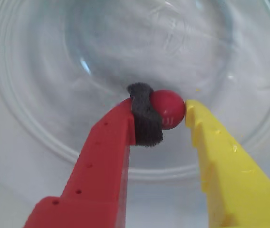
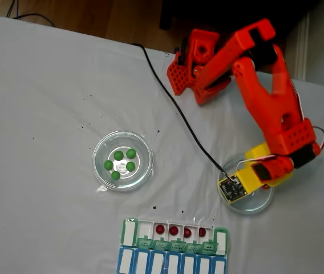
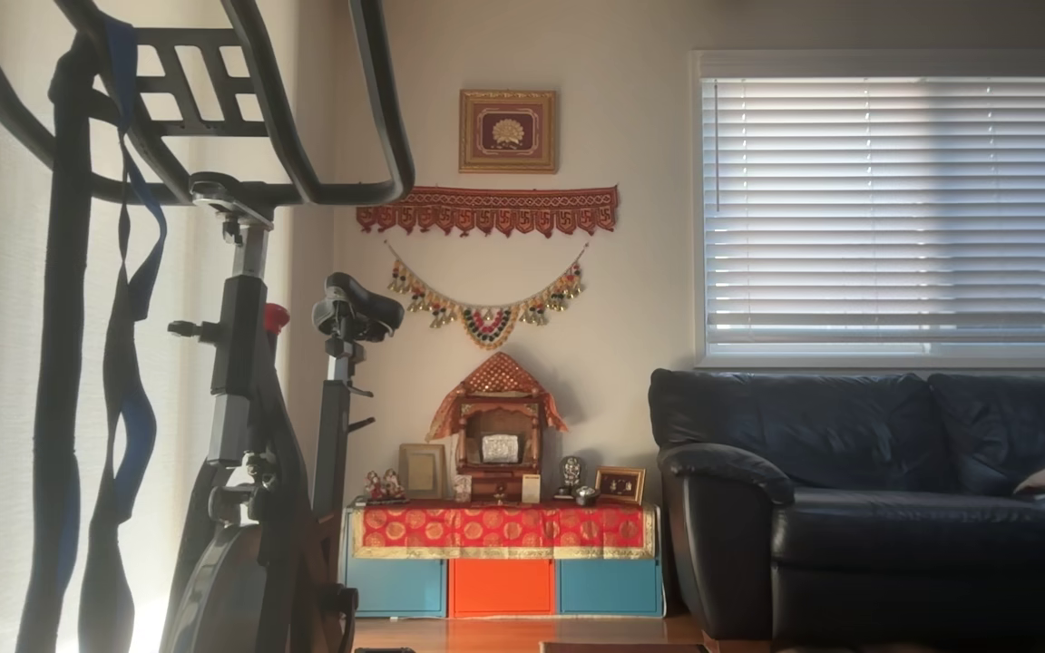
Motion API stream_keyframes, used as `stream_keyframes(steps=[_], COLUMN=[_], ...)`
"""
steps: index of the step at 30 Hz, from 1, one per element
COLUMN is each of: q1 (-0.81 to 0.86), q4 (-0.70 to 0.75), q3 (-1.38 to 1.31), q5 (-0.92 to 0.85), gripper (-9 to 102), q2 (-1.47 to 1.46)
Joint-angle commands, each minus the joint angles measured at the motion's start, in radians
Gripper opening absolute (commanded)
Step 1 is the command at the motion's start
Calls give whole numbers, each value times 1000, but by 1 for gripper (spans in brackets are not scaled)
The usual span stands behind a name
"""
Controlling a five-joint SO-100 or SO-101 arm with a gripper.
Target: Sort medicines into box.
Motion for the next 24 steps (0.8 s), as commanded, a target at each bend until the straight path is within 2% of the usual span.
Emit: stream_keyframes(steps=[1,11,16,24], q1=[44,229,388,618], q4=[2,44,40,-46], q3=[-51,-176,-282,-416], q5=[5,-31,-94,-155], gripper=[1,1,1,1], q2=[156,272,158,-46])
